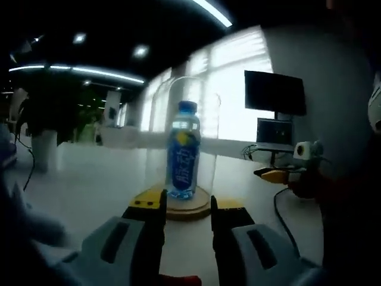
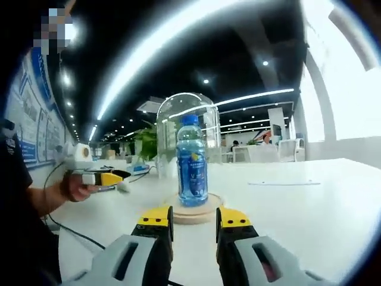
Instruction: Open the cover put in the Mizone put the cover back on
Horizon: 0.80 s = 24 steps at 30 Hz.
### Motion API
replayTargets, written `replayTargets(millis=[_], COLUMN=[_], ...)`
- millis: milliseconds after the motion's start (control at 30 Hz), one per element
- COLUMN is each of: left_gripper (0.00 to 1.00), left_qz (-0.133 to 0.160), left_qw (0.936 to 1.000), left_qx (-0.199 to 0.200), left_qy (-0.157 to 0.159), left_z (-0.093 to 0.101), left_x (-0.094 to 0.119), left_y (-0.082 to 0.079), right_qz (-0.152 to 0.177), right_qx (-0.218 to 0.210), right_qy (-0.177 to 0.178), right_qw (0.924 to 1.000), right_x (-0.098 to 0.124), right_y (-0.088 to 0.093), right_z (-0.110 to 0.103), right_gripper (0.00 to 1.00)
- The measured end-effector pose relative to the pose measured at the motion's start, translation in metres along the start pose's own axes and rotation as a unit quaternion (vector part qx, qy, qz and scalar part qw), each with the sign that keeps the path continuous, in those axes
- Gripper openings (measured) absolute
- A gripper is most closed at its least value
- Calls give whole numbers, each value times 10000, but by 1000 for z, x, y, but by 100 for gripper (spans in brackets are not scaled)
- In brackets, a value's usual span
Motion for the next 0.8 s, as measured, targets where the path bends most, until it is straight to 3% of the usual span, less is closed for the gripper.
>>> replayTargets(millis=[100,233,367,467,800], left_gripper=[20,19,19,20,18], left_qz=[37,64,181,146,9], left_qw=[9997,9999,9998,9998,9999], left_qx=[18,-107,13,-112,128], left_qy=[250,119,49,21,111], left_z=[4,0,-4,-6,-1], left_x=[2,2,3,3,2], left_y=[5,5,0,1,7], right_qz=[-64,-20,-6,-17,-44], right_qx=[-33,-87,-50,-2,93], right_qy=[47,67,76,88,12], right_qw=[10000,9999,10000,10000,9999], right_x=[1,2,2,3,4], right_y=[1,0,-2,-2,-2], right_z=[2,3,4,3,-2], right_gripper=[20,20,20,20,20])
Point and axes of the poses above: the point that each gripper's makers call its tool centre point, and the gripper's own axes: x roughly backward along the fingers, z roughly to its right, y roughly out of its underside, the point moved 3 cm from there along x, roughly backward along the fingers, and after that the axes turned 11 degrees about z, right-handed, at the moved point
